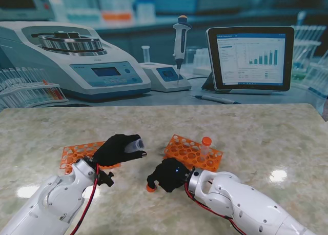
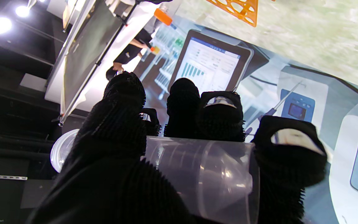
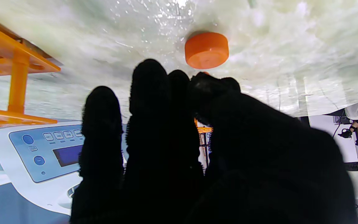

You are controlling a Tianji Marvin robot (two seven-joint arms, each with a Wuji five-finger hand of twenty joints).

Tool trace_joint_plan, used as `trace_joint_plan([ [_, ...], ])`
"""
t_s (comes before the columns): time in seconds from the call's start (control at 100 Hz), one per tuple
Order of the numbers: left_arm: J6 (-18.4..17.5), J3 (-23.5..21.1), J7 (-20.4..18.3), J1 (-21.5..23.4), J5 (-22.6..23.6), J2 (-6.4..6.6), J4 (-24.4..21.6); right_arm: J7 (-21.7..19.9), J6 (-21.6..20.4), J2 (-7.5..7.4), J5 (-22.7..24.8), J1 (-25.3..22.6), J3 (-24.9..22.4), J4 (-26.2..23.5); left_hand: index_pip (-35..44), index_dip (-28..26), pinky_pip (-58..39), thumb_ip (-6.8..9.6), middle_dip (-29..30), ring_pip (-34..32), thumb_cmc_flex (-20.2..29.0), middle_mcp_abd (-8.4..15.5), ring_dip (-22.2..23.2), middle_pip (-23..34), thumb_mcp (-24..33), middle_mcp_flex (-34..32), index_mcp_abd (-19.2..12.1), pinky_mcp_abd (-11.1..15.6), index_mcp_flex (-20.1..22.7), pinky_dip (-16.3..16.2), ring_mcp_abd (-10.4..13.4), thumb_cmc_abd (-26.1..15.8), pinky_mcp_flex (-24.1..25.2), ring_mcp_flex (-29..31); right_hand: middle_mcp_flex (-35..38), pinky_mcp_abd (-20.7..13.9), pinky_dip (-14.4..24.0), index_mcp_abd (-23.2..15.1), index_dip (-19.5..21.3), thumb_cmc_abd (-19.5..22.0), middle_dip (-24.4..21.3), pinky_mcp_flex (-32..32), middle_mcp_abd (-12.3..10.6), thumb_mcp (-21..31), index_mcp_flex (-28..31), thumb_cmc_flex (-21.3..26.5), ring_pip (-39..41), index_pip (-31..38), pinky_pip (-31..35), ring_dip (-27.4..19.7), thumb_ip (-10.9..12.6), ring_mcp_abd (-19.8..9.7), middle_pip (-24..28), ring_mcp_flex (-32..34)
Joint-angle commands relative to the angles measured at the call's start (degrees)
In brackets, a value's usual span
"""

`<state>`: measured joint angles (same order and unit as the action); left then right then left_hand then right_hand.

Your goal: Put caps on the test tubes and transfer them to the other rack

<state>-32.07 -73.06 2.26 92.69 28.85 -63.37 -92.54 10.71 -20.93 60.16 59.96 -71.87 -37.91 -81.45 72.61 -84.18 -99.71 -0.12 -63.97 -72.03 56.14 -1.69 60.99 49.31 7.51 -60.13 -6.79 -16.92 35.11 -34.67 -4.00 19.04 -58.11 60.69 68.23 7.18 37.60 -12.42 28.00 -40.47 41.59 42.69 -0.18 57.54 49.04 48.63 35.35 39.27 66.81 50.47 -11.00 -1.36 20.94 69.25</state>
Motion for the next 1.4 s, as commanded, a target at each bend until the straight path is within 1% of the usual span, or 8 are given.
trace_joint_plan([
  [0.0, 0.04, 0.00, -0.26, 0.16, -0.05, 0.10, -0.35, -0.13, 0.32, 0.20, 0.09, 0.19, 0.60, 0.36, 4.24, -2.82, -5.26, -0.58, 0.45, 0.28, 0.16, 1.80, -0.62, -0.75, 0.02, -0.25, -3.46, 1.66, 0.67, 1.34, 0.84, -2.78, -1.15, 0.68, -1.52, 0.42, 0.81, 0.94, -1.73, 0.39, -1.78, -1.45, -0.85, -0.65, -3.41, -1.10, -1.68, -0.57, 1.58, -0.51, 0.38, 0.08, -1.90, -1.31],
  [0.16, 0.00, -0.07, -0.25, 0.25, -0.03, 0.10, -0.44, -0.39, 0.87, 0.25, -0.07, 1.23, 1.92, 0.94, 4.23, -2.81, -5.22, -0.58, 0.45, 0.28, 0.16, 1.84, -0.62, -0.78, 0.01, -0.22, -3.49, 1.63, 0.71, 1.34, 0.84, -2.72, -1.12, 0.68, -3.75, 0.86, 2.01, 2.15, -4.56, 1.76, -6.79, -4.42, -0.50, -4.01, -6.15, -4.32, -3.88, -3.34, 2.37, -1.16, 0.69, 0.53, -6.52, -2.92],
  [0.26, 0.02, -0.09, -0.24, 0.27, -0.02, 0.10, -0.48, -1.29, 1.10, 0.11, 0.04, 1.66, 2.37, 0.79, 4.23, -2.81, -5.22, -0.58, 0.45, 0.28, 0.17, 1.75, -0.62, -0.77, 0.02, -0.23, -3.51, 1.63, 0.71, 1.34, 0.84, -2.73, -1.12, 0.68, -6.65, 0.87, 2.90, 3.79, -4.83, 4.69, -12.96, -6.48, -0.26, -5.97, -7.27, -8.22, -5.30, -8.85, 2.46, -3.96, 3.50, 0.63, -8.38, -4.02],
  [0.34, 0.03, -0.09, -0.25, 0.29, -0.02, 0.10, -0.52, -1.52, 1.17, 0.07, 0.17, 2.00, 2.74, 0.82, 4.23, -2.81, -5.22, -0.58, 0.45, 0.28, 0.12, 1.77, -0.62, -0.77, 0.01, -0.24, -3.48, 1.63, 0.72, 1.34, 0.84, -2.74, -1.12, 0.68, -8.35, 0.93, 3.23, 4.77, -2.66, 5.86, -18.89, -7.31, -0.15, -6.80, -7.56, -10.41, -5.60, -12.42, 2.45, -5.25, 6.47, 0.95, -9.09, -4.79],
  [0.56, 0.04, -0.18, -0.24, 0.38, -0.01, 0.10, -0.61, -2.84, 1.42, 0.04, -0.06, 3.20, 4.10, 0.78, 4.22, -2.79, -5.21, -0.59, 0.45, 0.28, 0.11, 1.80, -0.62, -0.77, 0.03, -0.22, -3.44, 1.63, 0.71, 1.33, 0.84, -2.71, -1.12, 0.68, -11.62, 0.11, 3.13, 5.57, -3.58, 5.43, -25.15, -8.24, -1.24, -9.04, -10.09, -12.57, -7.16, -15.72, 1.87, -7.15, 6.25, 0.69, -12.44, -5.97],
  [0.67, 0.03, -0.21, -0.24, 0.41, -0.02, 0.10, -0.64, -3.17, 1.60, 0.12, -0.37, 4.01, 5.08, 1.11, 4.22, -2.79, -5.21, -0.59, 0.45, 0.28, 0.09, 1.82, -0.62, -0.75, 0.03, -0.28, -3.45, 1.63, 0.74, 1.32, 0.84, -2.70, -1.12, 0.68, -11.97, -0.01, 3.16, 5.35, -3.86, 5.20, -25.98, -8.75, -2.09, -9.58, -10.16, -12.96, -7.48, -15.77, 1.81, -7.47, 6.15, 0.59, -12.60, -6.38],
  [1.17, 0.04, -0.18, -0.32, 0.37, -0.06, 0.12, -0.62, -2.84, 2.69, 1.26, -3.14, 8.12, 10.26, 4.64, 4.21, -2.76, -5.21, -0.57, 0.48, 0.28, 0.13, 1.81, -0.62, -0.77, 0.12, -0.24, -3.46, 1.63, 0.77, 1.32, 0.84, -2.64, -1.12, 0.68, -13.22, 0.27, 4.21, 5.33, -4.68, 4.79, -26.62, -10.97, -1.99, -10.80, -10.92, -13.97, -7.37, -15.34, 2.33, -7.38, 5.98, 0.80, -11.66, -7.84],
  [1.39, 0.03, -0.18, -0.26, 0.35, -0.01, 0.11, -0.60, -3.53, 2.47, 1.13, -3.25, 8.47, 10.66, 4.70, 4.18, -2.74, -5.21, -0.58, 0.48, 0.28, 0.08, 1.83, -0.62, -0.78, 0.13, -0.22, -3.54, 1.63, 0.74, 1.31, 0.84, -2.67, -1.12, 0.68, -11.78, 0.24, 4.71, 4.79, -4.12, 4.77, -24.81, -11.43, -1.83, -10.62, -9.61, -13.79, -6.21, -14.08, 2.57, -6.44, 5.96, 0.66, -9.63, -8.15],
])
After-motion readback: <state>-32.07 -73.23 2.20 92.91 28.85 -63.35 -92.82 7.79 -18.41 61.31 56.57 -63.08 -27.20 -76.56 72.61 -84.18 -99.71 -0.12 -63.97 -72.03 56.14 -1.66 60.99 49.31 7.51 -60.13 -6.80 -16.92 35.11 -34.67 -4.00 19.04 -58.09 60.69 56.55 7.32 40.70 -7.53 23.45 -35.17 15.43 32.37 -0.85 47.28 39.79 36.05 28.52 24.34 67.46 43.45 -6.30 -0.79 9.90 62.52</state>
